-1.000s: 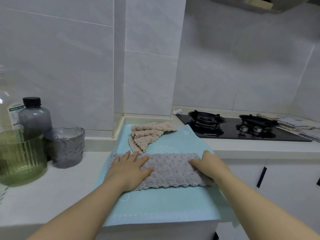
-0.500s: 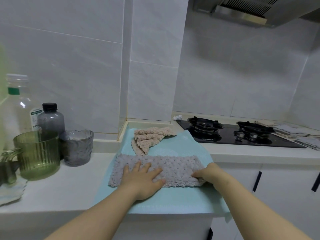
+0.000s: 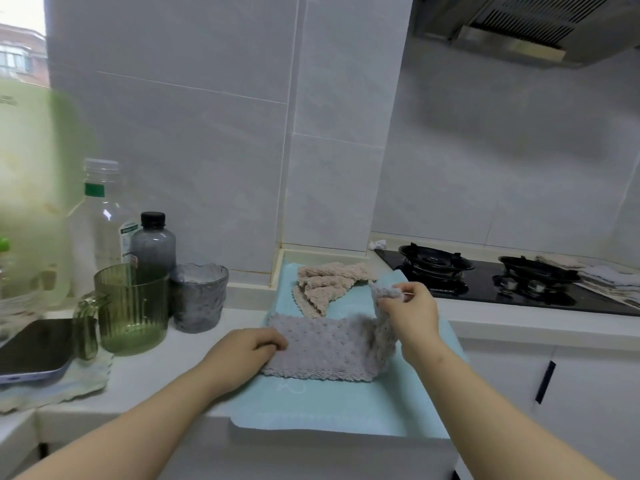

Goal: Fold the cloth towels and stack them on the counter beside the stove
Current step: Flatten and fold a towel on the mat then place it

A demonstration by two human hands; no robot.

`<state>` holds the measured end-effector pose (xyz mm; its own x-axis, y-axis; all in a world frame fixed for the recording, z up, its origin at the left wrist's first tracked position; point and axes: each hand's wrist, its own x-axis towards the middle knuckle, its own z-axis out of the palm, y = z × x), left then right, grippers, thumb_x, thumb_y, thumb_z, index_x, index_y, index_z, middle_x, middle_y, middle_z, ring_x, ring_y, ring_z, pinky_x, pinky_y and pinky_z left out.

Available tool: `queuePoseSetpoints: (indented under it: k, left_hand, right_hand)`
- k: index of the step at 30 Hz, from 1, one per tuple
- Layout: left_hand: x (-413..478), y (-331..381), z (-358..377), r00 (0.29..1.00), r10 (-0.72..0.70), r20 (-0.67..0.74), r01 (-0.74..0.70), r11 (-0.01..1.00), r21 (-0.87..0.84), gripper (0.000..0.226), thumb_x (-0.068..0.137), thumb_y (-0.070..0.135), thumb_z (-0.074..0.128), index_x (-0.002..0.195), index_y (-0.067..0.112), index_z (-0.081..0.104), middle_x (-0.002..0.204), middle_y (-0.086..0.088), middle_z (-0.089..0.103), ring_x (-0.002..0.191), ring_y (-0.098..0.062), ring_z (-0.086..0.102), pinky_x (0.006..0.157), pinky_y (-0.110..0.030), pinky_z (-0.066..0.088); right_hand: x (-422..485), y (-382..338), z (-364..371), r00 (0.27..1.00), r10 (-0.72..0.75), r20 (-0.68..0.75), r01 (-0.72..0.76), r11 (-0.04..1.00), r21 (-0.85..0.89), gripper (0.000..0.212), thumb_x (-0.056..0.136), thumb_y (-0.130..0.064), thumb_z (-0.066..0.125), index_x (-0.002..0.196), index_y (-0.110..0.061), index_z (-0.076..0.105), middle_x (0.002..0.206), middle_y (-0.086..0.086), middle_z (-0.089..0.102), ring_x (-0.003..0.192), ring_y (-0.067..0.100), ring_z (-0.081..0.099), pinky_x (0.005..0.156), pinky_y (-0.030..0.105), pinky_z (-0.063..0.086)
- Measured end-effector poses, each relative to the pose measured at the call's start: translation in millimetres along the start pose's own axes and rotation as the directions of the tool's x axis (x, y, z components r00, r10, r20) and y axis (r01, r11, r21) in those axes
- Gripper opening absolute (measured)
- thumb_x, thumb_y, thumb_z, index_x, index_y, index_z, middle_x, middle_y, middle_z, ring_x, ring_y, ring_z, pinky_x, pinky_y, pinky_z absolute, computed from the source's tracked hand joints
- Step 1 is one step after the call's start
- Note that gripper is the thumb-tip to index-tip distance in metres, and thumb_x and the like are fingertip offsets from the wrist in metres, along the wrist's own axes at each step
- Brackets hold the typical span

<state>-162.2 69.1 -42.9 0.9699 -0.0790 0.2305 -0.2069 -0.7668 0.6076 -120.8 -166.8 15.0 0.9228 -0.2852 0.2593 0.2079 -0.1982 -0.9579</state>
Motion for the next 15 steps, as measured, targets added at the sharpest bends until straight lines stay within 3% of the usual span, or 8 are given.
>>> queuePoseSetpoints:
  k: [2, 5, 10, 13, 15]
  left_hand:
    - [-3.1, -5.4, -2.7, 0.997, -0.073, -0.036, 0.059, 0.952, -0.302, 0.029, 0.094, 0.009, 0.048, 0.092, 0.031, 0.067, 0.105, 0.008, 0.068, 0.105, -0.011, 0.059, 0.085, -0.016, 0.041]
    - [-0.3, -8.3, -4.4, 0.982, -0.179, -0.061, 0.123, 0.850, -0.513, 0.019, 0.097, 0.018, 0.045, 0.097, 0.028, 0.062, 0.097, 0.001, 0.070, 0.100, -0.015, 0.062, 0.085, -0.024, 0.044]
    - [2.7, -9.9, -1.4, 0.979, -0.203, -0.006, 0.163, 0.805, -0.570, 0.020, 0.095, 0.044, 0.043, 0.113, 0.039, 0.049, 0.096, -0.002, 0.073, 0.102, -0.015, 0.064, 0.101, -0.037, 0.043]
    - [2.7, -5.8, -4.1, 0.980, -0.190, 0.056, 0.187, 0.800, -0.571, 0.020, 0.099, 0.036, 0.038, 0.111, 0.039, 0.054, 0.110, -0.002, 0.069, 0.107, -0.015, 0.062, 0.104, -0.038, 0.041]
    - [6.5, -1.2, -5.8, 0.979, -0.189, 0.076, 0.199, 0.808, -0.554, 0.028, 0.099, 0.032, 0.038, 0.119, 0.028, 0.058, 0.115, -0.003, 0.063, 0.113, -0.018, 0.057, 0.108, -0.036, 0.037]
  right_hand:
    - [-9.6, -4.7, 23.0, 0.998, -0.044, 0.040, 0.043, 0.999, 0.006, 0.015, 0.081, -0.007, 0.065, 0.078, -0.015, 0.052, 0.076, 0.004, 0.056, 0.066, 0.018, 0.052, 0.063, 0.028, 0.042]
    - [-29.4, -3.6, 53.2, 0.988, -0.095, 0.124, 0.095, 0.995, 0.003, 0.023, 0.080, -0.016, 0.070, 0.071, -0.018, 0.049, 0.069, -0.001, 0.053, 0.060, 0.013, 0.046, 0.054, 0.024, 0.036]
    - [-59.1, 10.1, 81.4, 0.895, -0.163, 0.415, 0.235, 0.963, -0.129, 0.024, 0.084, -0.020, 0.065, 0.072, -0.021, 0.045, 0.064, -0.008, 0.049, 0.058, 0.004, 0.043, 0.050, 0.010, 0.037]
    - [-63.7, 14.9, 85.4, 0.796, -0.125, 0.593, 0.346, 0.897, -0.275, 0.021, 0.083, -0.024, 0.066, 0.074, -0.027, 0.048, 0.071, -0.011, 0.052, 0.063, 0.001, 0.047, 0.054, 0.011, 0.037]
    - [-63.0, 9.5, 81.0, 0.755, -0.105, 0.647, 0.360, 0.892, -0.275, 0.015, 0.084, -0.030, 0.066, 0.075, -0.029, 0.053, 0.072, -0.012, 0.056, 0.064, 0.001, 0.049, 0.057, 0.012, 0.039]
